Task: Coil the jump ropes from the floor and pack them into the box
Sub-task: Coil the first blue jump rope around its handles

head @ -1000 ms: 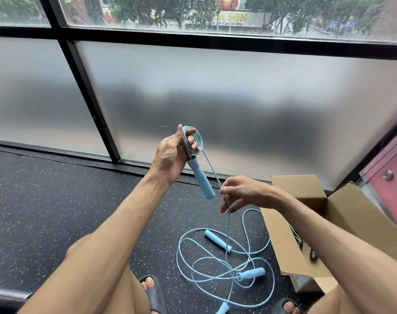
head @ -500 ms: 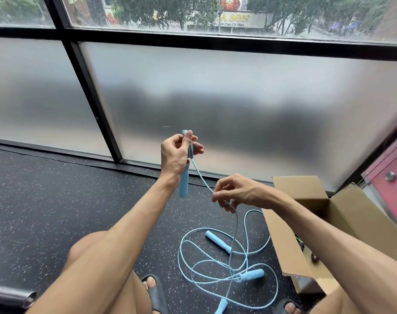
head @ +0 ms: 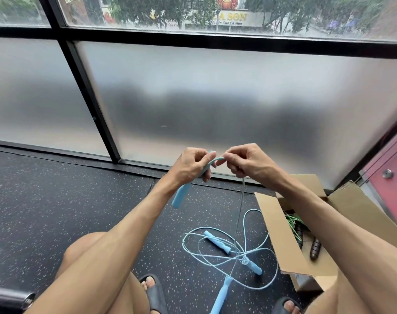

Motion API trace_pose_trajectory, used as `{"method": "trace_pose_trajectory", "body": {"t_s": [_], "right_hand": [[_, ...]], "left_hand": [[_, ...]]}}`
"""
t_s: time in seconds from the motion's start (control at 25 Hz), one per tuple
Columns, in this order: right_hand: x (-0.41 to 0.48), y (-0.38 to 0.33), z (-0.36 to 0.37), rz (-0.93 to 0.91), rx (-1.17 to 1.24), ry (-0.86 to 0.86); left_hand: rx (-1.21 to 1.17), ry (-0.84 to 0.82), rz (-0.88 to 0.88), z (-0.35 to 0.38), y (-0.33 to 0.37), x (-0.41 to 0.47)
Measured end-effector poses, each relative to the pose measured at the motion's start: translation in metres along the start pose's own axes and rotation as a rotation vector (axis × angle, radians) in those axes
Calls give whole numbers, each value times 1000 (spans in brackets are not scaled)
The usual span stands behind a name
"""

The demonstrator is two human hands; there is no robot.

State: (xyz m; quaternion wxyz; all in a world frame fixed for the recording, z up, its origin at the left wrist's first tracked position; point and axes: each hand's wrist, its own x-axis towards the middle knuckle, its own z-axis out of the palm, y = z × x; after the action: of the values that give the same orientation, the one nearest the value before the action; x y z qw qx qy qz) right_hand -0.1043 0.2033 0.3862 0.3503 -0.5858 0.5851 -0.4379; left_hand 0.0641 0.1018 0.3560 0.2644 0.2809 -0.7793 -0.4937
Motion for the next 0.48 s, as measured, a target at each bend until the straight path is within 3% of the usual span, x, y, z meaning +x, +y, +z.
{"method": "trace_pose_trajectory", "body": {"t_s": [0.2, 0.36, 0.48], "right_hand": [[7, 9, -8, -63, -34, 167], [7, 16, 1, 5, 24, 193], [4, 22, 5, 106, 136, 135]], "left_hand": [[-229, -235, -147, 6, 7, -2], [-553, -345, -211, 3, 14, -4], [-794, -336, -205, -5, 19, -4]]}}
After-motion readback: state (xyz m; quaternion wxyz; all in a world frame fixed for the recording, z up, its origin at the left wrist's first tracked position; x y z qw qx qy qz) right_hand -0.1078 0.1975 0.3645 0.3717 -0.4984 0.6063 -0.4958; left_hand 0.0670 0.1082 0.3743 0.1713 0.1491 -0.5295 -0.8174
